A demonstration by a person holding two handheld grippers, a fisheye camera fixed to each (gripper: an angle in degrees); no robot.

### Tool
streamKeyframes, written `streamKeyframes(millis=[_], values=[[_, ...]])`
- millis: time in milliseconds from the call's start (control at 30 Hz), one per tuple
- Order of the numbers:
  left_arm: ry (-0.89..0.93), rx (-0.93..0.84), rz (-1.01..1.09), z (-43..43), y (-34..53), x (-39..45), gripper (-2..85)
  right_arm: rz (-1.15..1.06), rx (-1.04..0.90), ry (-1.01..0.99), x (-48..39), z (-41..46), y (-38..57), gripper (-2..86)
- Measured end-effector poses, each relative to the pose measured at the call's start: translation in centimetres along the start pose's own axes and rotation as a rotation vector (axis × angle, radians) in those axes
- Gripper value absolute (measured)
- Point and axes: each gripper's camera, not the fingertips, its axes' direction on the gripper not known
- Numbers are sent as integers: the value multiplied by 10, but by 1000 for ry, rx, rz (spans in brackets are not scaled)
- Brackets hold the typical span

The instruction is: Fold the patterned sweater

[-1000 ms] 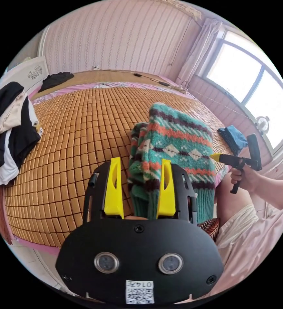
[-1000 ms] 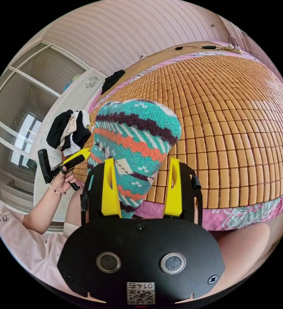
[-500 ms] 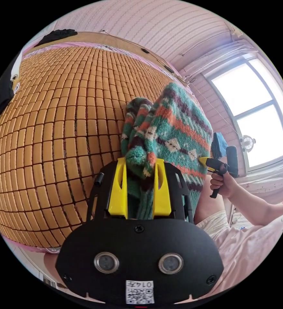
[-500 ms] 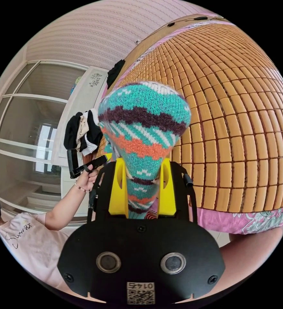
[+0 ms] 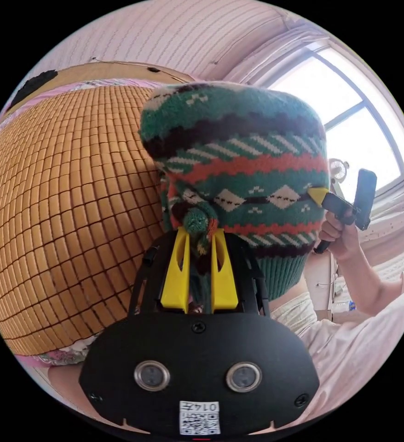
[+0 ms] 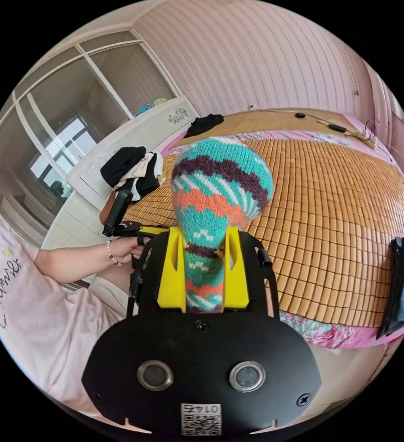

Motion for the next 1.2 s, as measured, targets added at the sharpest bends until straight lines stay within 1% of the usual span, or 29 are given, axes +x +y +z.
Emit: streamKeyframes(millis=[133, 233, 333, 400, 433, 467, 500, 533, 567, 600, 633, 700, 733, 767, 800, 867, 900, 1067, 1200], values=[[82, 23, -15, 52, -25, 29, 65, -25, 61, 72, 12, -44, 18, 128], [95, 50, 49, 85, -56, 70, 65, -5, 152, 93, 33, -89, 31, 126], [103, 82, 185, 111, -108, 134, 65, 85, 312, 81, 73, -149, 51, 127], [135, 94, 327, 138, -160, 202, 65, 211, 480, 67, 120, -208, 80, 130], [143, 95, 370, 146, -174, 221, 66, 251, 527, 63, 133, -223, 90, 131], [158, 94, 458, 164, -203, 262, 67, 311, 612, 90, 157, -252, 110, 134], [161, 89, 555, 187, -232, 307, 71, 366, 680, 157, 179, -279, 130, 137], [155, 87, 598, 200, -245, 330, 73, 402, 705, 190, 191, -291, 140, 139], [134, 95, 673, 230, -269, 373, 79, 505, 745, 241, 218, -311, 159, 144], [127, 80, 710, 269, -291, 409, 85, 632, 768, 290, 249, -324, 179, 149], [131, 53, 701, 292, -302, 423, 90, 693, 771, 319, 264, -327, 189, 152], [127, -123, 593, 398, -333, 457, 102, 963, 691, 438, 327, -321, 228, 161], [101, -180, 580, 425, -336, 464, 103, 1008, 667, 461, 338, -317, 236, 163], [46, -277, 592, 474, -333, 476, 102, 1042, 631, 468, 354, -312, 249, 166], [7, -300, 621, 505, -328, 485, 100, 1010, 647, 462, 358, -311, 258, 166], [23, -247, 658, 521, -329, 492, 98, 963, 656, 457, 361, -312, 264, 165], [46, -253, 671, 527, -333, 494, 97, 951, 646, 464, 363, -311, 264, 163], [140, -262, 636, 527, -338, 498, 71, 909, 691, 462, 348, -309, 264, 142], [53, -133, 687, 509, -343, 528, 53, 682, 688, 504, 313, -321, 217, 123]])
